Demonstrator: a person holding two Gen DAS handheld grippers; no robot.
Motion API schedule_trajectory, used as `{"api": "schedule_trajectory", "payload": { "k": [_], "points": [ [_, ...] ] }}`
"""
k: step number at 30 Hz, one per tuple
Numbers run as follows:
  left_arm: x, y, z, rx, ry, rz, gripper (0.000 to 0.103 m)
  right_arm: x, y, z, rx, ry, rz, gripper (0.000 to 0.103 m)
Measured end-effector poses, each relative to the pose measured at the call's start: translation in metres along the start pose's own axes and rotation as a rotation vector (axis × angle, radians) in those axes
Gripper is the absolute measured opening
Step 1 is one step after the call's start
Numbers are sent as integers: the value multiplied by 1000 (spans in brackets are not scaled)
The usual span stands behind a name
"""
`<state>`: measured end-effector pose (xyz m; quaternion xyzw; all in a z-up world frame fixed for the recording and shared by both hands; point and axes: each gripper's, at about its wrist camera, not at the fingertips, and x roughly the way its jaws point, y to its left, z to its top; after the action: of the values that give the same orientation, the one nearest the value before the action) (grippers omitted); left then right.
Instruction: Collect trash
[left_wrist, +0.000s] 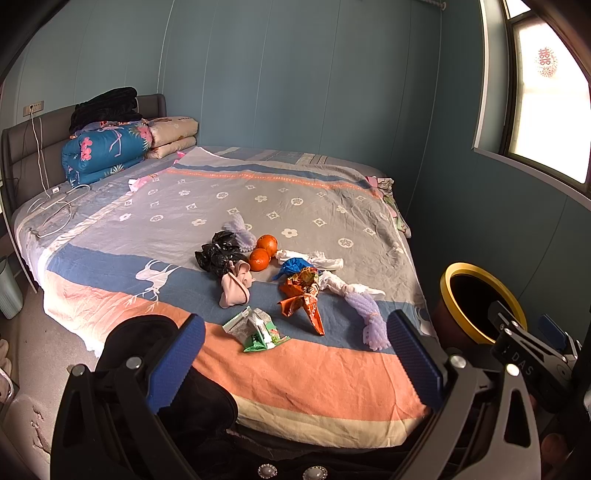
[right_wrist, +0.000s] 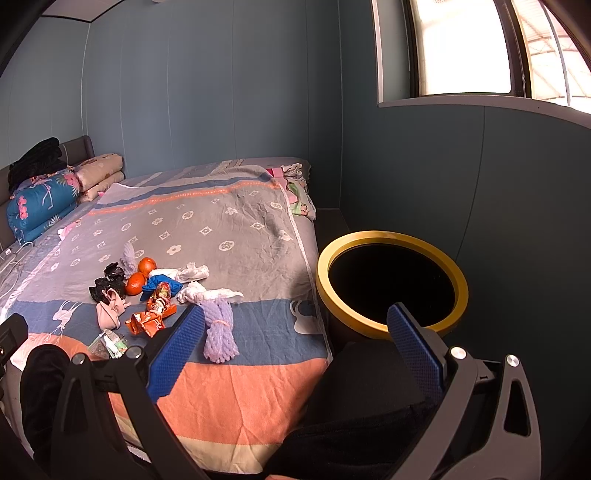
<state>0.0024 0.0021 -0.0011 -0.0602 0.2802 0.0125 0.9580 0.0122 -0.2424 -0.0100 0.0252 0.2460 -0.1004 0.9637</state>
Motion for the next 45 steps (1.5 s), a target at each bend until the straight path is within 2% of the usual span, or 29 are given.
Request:
{"api": "schedule_trajectory", "payload": {
  "k": [39, 45],
  "points": [
    [1, -5, -8, -3, 12, -2, 95, 2, 0, -3, 5, 18, -10, 95],
    [17, 9, -7, -60, 48, 55, 95, 13, -5, 5, 13, -18, -24, 95]
  ]
}}
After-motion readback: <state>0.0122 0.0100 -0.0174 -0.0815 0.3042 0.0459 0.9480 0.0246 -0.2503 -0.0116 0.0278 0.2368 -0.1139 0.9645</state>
